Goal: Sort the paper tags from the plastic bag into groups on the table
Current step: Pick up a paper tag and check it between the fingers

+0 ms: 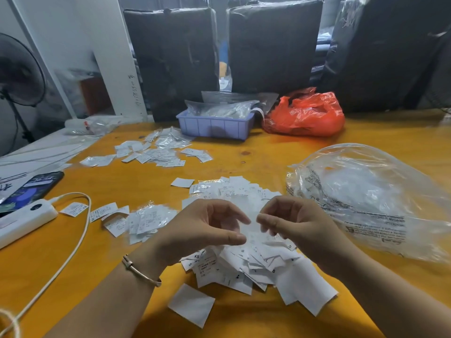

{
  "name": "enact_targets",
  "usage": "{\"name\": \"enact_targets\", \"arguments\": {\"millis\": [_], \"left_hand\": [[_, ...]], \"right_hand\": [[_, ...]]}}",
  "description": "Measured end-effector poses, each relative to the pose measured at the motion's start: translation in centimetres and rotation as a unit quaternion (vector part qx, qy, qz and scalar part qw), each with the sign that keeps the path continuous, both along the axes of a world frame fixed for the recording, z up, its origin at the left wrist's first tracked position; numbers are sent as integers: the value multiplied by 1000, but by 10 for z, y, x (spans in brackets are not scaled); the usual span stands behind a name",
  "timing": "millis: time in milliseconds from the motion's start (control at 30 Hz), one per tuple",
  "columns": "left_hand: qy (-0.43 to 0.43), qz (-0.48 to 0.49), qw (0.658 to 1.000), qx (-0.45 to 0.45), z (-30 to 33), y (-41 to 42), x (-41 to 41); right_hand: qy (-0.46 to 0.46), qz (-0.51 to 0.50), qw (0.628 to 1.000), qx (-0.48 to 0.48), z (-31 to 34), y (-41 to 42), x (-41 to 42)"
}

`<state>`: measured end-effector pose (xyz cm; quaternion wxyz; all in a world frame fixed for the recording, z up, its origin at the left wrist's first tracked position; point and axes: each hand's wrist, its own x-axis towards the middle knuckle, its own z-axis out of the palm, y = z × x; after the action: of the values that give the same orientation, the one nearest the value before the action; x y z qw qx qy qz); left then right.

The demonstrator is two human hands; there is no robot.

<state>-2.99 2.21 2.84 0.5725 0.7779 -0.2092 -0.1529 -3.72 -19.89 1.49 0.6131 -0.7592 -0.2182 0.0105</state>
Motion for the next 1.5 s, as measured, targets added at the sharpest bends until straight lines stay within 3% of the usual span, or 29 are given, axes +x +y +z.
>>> {"name": "enact_targets", "arguments": {"millis": [100,200,267,400,500,600,833,967,1100,1500], "left_hand": [[-30,1,999,26,-1,-6,-2],[-50,55,997,5,-3,-7,0],[-53,96,994,-23,-4,-2,2],[-43,144,986,-69,-4,6,6],[-36,148,985,-81,-5,6,7],[-36,136,987,-77,-4,6,6],[1,118,990,-73,-4,3,5],[10,110,991,-76,-3,2,3],[3,97,992,-75,-1,2,2],[-8,84,994,-69,-1,-1,1]], "right_hand": [[-22,0,1000,-1,-1,3,-1],[-67,-82,994,-25,-2,-4,6],[-125,-129,972,-150,-2,-13,10],[-133,-50,902,-407,-5,-21,12],[-145,-58,880,-448,-6,-18,12],[-135,-68,902,-405,-5,-15,13],[-100,-85,969,-210,-9,-11,15],[-89,-98,990,-42,-3,-10,10],[-45,-69,989,120,11,-10,1],[10,-57,992,114,18,-3,-9]]}}
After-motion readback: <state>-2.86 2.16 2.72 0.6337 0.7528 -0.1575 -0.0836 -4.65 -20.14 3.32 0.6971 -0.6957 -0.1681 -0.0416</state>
